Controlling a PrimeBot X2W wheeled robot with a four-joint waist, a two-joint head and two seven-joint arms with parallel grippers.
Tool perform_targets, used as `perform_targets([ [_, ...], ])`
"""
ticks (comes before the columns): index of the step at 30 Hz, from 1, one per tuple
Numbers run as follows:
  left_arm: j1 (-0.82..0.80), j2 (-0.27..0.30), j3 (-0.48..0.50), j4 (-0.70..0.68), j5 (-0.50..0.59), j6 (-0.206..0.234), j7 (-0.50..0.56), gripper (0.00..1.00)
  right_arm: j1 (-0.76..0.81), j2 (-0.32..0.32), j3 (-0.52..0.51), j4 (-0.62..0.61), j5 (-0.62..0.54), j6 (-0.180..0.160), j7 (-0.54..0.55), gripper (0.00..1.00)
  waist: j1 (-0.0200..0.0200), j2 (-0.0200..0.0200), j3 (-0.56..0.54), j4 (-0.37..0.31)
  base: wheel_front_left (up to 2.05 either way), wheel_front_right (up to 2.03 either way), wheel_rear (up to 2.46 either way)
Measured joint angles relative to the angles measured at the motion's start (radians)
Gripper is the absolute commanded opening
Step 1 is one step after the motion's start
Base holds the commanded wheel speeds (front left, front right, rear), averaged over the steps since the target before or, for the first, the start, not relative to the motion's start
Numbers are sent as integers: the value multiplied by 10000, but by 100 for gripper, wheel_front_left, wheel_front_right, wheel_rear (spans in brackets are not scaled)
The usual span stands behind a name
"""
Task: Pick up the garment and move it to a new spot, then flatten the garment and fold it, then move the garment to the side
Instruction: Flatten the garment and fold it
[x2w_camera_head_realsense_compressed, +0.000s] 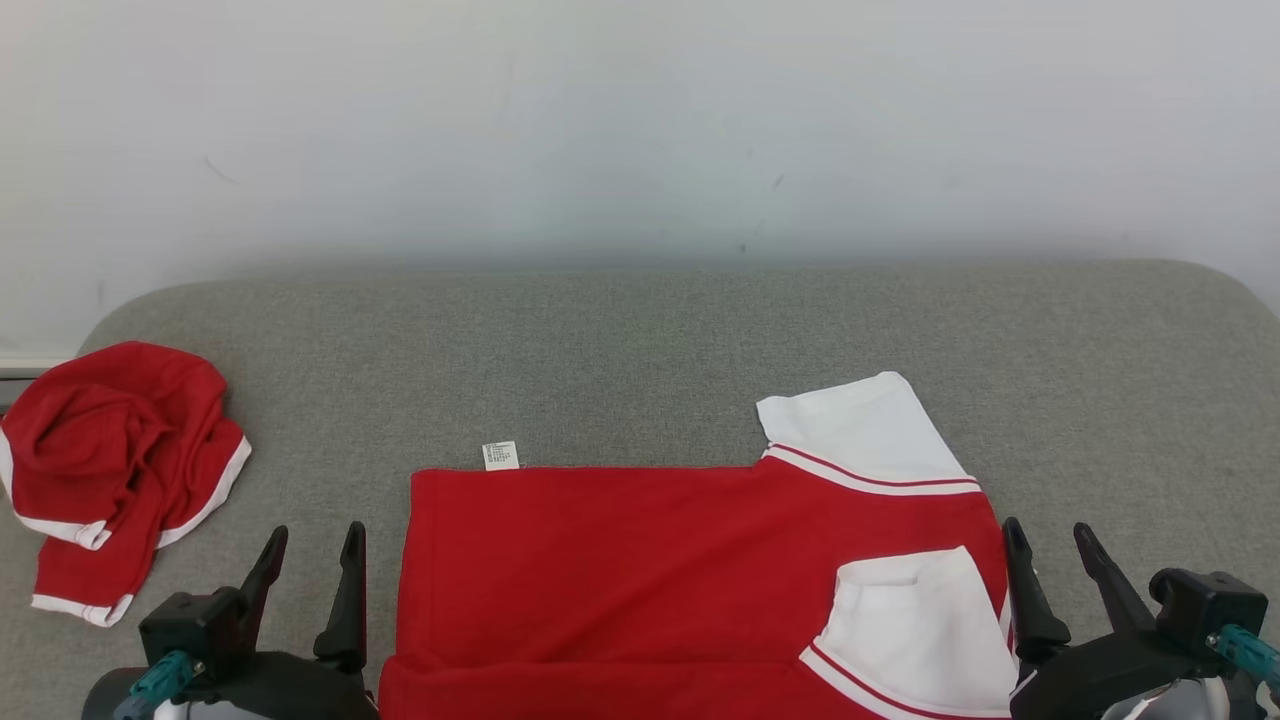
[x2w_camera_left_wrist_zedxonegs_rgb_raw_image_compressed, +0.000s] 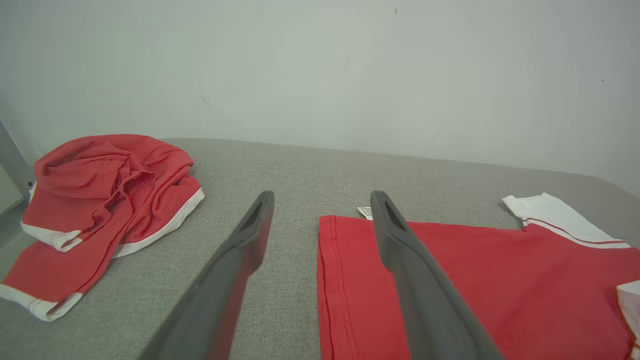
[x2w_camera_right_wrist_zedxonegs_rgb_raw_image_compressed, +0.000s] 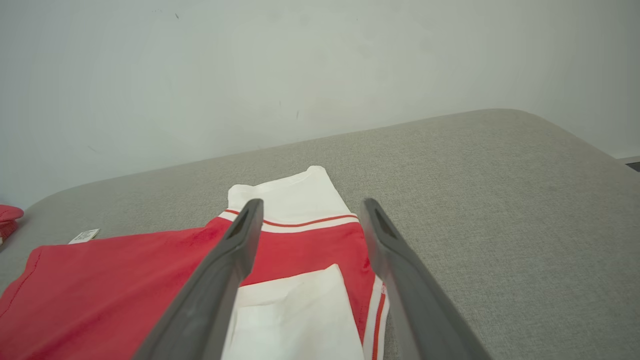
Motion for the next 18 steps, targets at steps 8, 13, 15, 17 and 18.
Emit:
perform_targets([
  [8,-21,44,-113,-19,4,-29,128,100,-27,17,35,157,33,138,-42,100,0,0,38,14,0,0,0],
  [13,-292,54,-303,138,92,-128,539,100,-408,-61,19,389,-12,81,207,100,0,0,136,26,0,0,0],
  [15,-752,19,-345,278,104,-186,1011,100,-1021,-320,190,362,-314,79,456,100,1,0,251,35,0,0,0],
  [17,-1183,-27,-426,454,104,-196,1419,100,-1447,-491,295,359,-554,77,709,100,1,0,379,44,0,0,0],
  [18,-1467,-56,-510,569,104,-268,1645,100,-1662,-591,339,360,-646,77,828,100,2,1,457,51,0,0,0],
])
